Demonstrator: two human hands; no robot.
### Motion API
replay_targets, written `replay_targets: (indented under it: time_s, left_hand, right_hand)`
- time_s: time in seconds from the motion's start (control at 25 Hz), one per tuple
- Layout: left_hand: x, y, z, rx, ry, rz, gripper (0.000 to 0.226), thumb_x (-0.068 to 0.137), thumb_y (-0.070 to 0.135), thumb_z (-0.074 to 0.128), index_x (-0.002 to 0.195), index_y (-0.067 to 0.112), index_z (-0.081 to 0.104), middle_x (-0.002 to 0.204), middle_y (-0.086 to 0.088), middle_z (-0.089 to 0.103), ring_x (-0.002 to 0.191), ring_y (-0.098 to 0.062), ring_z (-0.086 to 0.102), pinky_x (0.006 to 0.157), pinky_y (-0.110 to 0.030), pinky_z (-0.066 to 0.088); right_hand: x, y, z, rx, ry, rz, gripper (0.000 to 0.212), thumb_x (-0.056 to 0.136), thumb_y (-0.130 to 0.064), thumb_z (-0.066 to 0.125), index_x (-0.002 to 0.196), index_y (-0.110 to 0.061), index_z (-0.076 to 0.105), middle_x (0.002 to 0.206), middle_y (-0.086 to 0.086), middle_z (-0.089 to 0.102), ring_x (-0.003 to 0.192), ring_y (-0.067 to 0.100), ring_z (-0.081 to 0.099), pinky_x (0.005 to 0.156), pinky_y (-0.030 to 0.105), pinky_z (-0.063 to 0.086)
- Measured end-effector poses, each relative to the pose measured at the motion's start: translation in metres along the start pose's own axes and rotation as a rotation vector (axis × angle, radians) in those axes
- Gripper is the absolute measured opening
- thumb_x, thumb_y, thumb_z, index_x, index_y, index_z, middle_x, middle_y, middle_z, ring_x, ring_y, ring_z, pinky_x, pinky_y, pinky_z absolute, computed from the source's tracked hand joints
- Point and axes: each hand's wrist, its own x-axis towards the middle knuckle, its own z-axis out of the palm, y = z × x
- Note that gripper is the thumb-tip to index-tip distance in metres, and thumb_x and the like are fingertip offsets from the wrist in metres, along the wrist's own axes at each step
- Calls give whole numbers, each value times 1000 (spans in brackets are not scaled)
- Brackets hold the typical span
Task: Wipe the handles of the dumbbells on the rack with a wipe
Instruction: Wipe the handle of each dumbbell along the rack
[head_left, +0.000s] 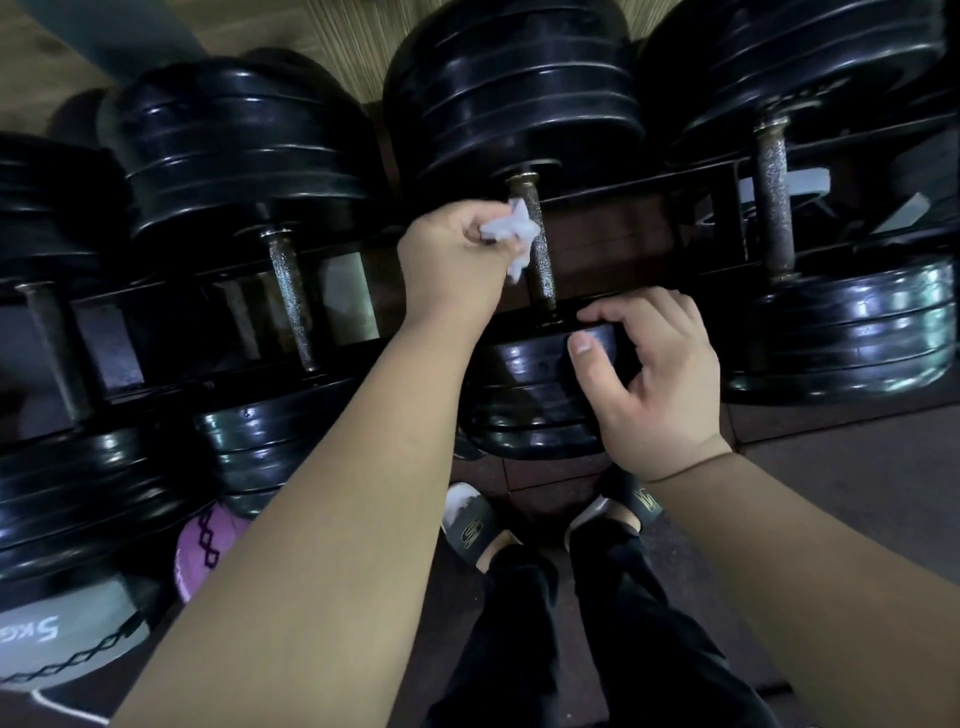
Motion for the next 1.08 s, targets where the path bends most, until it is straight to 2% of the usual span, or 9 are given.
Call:
replay_targets:
  time_s: [0.16, 0.28, 0.36, 0.44, 0.6, 0.72, 0.88, 0.96, 1.08]
  left_hand:
    - [11, 1, 7, 19, 125, 110, 25, 84, 9, 81, 83, 33, 77, 76, 18, 71, 71, 1, 68, 72, -19, 56]
    - [7, -2, 7, 145, 56, 139, 19, 84, 13, 82, 102, 21, 82, 97, 11, 72, 85, -8, 71, 81, -21, 58]
    - [-1, -1, 2, 192, -33, 68, 18, 85, 18, 83, 102, 25, 83, 83, 15, 71, 72, 3, 67, 70, -13, 52]
    - [-9, 1, -3, 240, -141, -32, 9, 86, 20, 84, 87, 29, 82, 64, 17, 65, 54, 8, 58, 56, -7, 43]
    - [-11, 9, -3, 357, -242, -79, 22, 85, 10, 77, 67, 24, 77, 52, 14, 63, 52, 0, 58, 50, -12, 44]
    - [-6, 15, 4, 257, -99, -39, 27, 88, 13, 77, 64, 26, 73, 56, 11, 62, 55, -3, 57, 56, -15, 46]
    - [2, 5, 6, 138, 58, 15, 6, 86, 19, 82, 86, 25, 82, 67, 11, 71, 58, 5, 64, 61, -11, 49]
    - [1, -3, 2, 96, -47, -109, 8, 81, 15, 86, 86, 20, 83, 74, 2, 78, 69, -8, 76, 73, -25, 63]
    - [-5, -10, -1, 195, -201, -265, 15, 67, 11, 93, 74, 17, 80, 82, -10, 81, 83, -28, 80, 85, -48, 66]
  right_hand:
    - [-1, 2, 0, 10, 7, -7, 32, 93, -38, 57, 101, -12, 73, 99, 0, 68, 98, 27, 58, 91, 55, 48]
    - [-1, 2, -1, 13, 12, -2, 32, 93, -38, 57, 101, -11, 73, 99, 0, 68, 98, 27, 59, 91, 55, 48]
    - [-1, 2, -1, 13, 17, -6, 32, 93, -37, 57, 101, -11, 73, 99, 0, 69, 99, 27, 59, 92, 55, 48]
    - [-1, 2, -1, 14, 16, -9, 32, 93, -37, 57, 102, -11, 73, 99, 0, 69, 99, 26, 59, 93, 56, 48]
    - [-1, 3, 0, 17, 23, -16, 32, 93, -36, 57, 102, -10, 73, 100, 1, 69, 99, 26, 60, 93, 56, 48]
    - [-1, 4, 0, 26, 38, -22, 32, 93, -36, 57, 101, -9, 73, 100, 2, 70, 98, 28, 61, 93, 56, 48]
    - [-2, 5, 1, 44, 47, -22, 32, 93, -36, 57, 102, -10, 73, 100, 2, 70, 101, 28, 62, 97, 62, 47]
    - [-2, 4, 2, 51, 54, -26, 30, 93, -35, 58, 102, -10, 73, 100, 1, 70, 101, 27, 62, 97, 63, 47]
    - [-2, 5, 2, 50, 64, -35, 29, 92, -34, 58, 101, -10, 72, 99, 1, 69, 99, 27, 63, 97, 63, 47]
